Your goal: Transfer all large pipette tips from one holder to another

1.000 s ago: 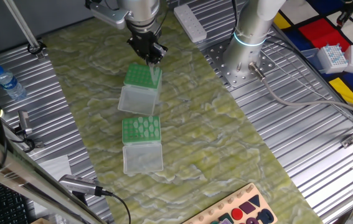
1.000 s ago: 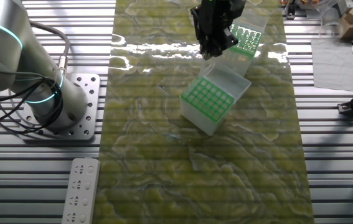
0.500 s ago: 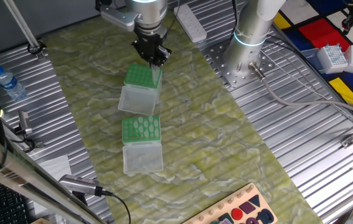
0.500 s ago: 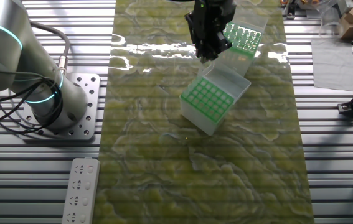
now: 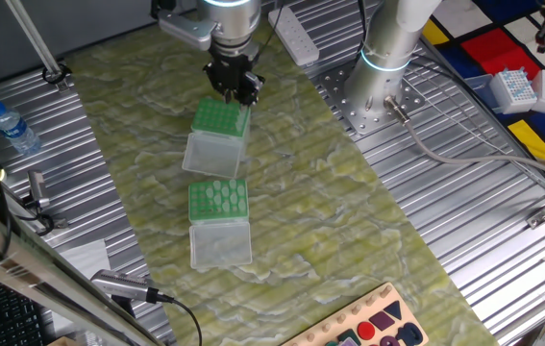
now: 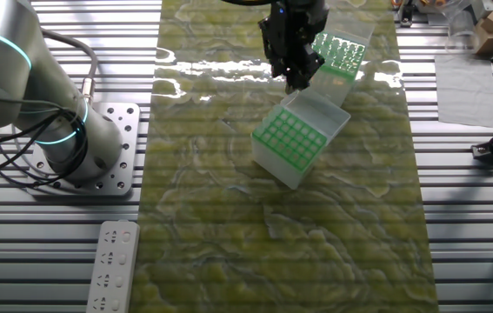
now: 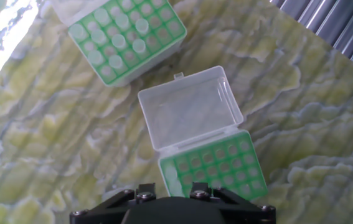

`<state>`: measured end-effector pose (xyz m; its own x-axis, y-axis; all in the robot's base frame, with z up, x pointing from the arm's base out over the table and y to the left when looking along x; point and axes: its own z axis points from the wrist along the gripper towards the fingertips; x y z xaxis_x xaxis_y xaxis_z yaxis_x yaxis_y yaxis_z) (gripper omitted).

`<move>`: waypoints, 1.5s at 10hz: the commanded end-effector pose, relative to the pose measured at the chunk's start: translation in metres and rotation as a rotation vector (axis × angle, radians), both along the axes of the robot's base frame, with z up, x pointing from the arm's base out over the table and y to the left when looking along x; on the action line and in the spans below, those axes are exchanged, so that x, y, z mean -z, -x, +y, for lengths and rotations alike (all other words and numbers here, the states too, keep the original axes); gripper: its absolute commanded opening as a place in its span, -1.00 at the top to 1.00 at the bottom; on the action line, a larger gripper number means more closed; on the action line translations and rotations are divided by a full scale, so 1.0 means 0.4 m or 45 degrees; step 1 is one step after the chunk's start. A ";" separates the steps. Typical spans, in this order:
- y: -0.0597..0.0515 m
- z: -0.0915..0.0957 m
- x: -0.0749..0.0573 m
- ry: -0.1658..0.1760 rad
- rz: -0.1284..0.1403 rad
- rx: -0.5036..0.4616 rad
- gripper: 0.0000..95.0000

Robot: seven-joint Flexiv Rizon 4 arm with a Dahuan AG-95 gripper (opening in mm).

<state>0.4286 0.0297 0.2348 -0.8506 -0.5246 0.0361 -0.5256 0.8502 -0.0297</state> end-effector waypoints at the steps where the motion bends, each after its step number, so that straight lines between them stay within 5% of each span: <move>1: -0.041 0.048 0.017 -0.032 0.005 0.128 1.00; 6: -0.186 0.227 0.036 -0.050 0.017 0.361 1.00; 9: -0.260 0.273 0.065 -0.066 0.018 0.517 1.00; 13: -0.288 0.268 0.111 -0.077 -0.012 0.619 1.00; 14: -0.291 0.266 0.119 -0.077 -0.014 0.629 0.60; 15: -0.296 0.266 0.129 -0.079 -0.027 0.645 0.60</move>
<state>0.5458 0.1363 0.1842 -0.9989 -0.0460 -0.0040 -0.0461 0.9987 0.0228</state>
